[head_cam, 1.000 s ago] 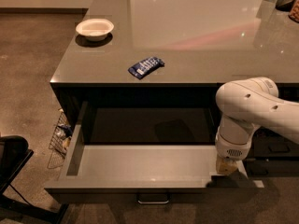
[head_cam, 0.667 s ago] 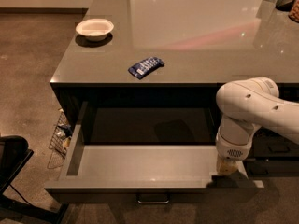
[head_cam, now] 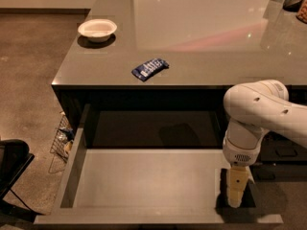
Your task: Open top drawer
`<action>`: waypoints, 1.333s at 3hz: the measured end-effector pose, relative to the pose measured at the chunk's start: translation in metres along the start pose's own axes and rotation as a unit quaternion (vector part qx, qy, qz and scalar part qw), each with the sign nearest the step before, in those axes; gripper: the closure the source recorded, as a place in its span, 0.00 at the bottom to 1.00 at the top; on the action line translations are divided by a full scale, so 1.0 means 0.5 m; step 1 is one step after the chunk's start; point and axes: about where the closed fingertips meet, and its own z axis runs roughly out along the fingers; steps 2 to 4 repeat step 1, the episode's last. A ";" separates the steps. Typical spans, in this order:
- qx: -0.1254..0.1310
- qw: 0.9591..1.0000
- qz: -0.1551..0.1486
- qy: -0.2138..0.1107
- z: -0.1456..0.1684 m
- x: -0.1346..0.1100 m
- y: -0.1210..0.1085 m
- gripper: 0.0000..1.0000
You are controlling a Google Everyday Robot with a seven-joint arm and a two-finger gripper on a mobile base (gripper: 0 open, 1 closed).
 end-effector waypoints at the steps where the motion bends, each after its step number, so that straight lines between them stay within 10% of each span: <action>1: 0.000 1.000 0.000 0.000 0.000 0.000 0.000 0.00; 4: 0.000 1.000 0.000 0.000 0.000 0.000 0.000 0.00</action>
Offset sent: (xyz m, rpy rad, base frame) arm 0.0000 0.0000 0.0000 0.0000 0.0000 0.0000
